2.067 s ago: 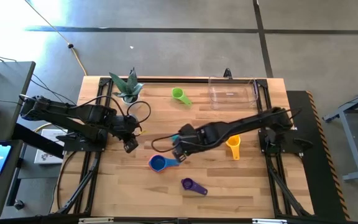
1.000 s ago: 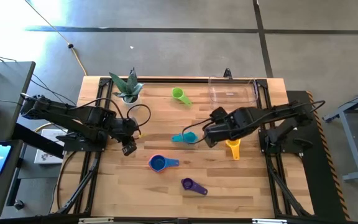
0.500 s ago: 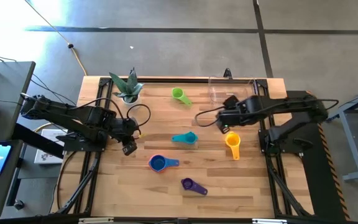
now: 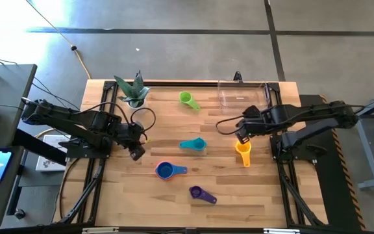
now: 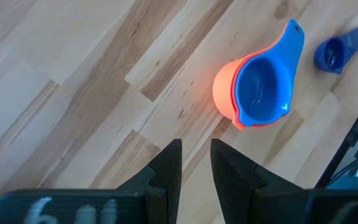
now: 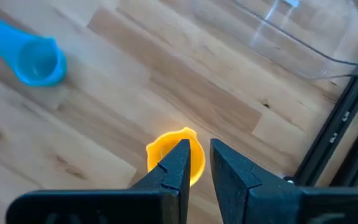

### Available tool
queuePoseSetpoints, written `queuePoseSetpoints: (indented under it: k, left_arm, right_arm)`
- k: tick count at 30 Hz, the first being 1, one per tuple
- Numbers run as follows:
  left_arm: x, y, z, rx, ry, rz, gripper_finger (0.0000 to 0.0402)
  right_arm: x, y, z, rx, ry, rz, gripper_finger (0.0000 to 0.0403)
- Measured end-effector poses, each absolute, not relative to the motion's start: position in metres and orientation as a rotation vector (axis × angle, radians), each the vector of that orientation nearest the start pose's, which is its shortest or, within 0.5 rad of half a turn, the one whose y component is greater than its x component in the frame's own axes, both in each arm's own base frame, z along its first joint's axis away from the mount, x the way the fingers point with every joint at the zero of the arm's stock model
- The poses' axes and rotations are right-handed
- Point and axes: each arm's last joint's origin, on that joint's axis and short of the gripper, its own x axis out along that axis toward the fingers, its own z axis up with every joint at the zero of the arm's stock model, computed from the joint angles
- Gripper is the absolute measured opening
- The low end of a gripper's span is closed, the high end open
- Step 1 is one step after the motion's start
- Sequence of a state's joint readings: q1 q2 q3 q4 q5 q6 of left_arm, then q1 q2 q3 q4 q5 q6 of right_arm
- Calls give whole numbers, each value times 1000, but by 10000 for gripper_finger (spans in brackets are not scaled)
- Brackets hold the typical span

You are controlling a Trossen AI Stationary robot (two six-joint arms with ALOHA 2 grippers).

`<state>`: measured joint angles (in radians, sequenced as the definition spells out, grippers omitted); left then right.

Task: Nest measuring cups in basket
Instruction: Stack the yellow measuring cup into the blue measuring cup

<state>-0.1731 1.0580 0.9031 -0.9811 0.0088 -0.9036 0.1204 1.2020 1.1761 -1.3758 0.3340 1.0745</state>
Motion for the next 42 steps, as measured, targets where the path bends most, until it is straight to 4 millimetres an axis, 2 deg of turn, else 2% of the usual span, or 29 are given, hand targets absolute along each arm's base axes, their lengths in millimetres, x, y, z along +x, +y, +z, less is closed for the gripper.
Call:
queuePoseSetpoints:
  k: [5, 12, 19, 23, 28, 34, 42]
  left_arm:
    - [183, -25, 268, -782, 1066, 435, 76]
    - [189, -14, 271, -876, 980, 482, 76]
    - [196, -3, 275, -898, 869, 523, 76]
    - [198, 1, 277, -911, 834, 525, 76]
    - [199, 5, 277, -922, 819, 538, 76]
    - [199, 8, 277, -929, 812, 553, 76]
    - [199, 8, 277, -929, 812, 553, 76]
  right_arm:
    - [192, 15, 303, 553, 1126, -776, 80]
    - [190, 16, 285, 574, 1203, -750, 124]
    - [192, 19, 240, 642, 1250, -684, 126]
    - [195, 21, 220, 699, 1234, -622, 126]
    - [199, 23, 208, 739, 1190, -570, 126]
    - [196, 22, 188, 758, 1186, -585, 126]
    - [197, 22, 174, 731, 1202, -574, 126]
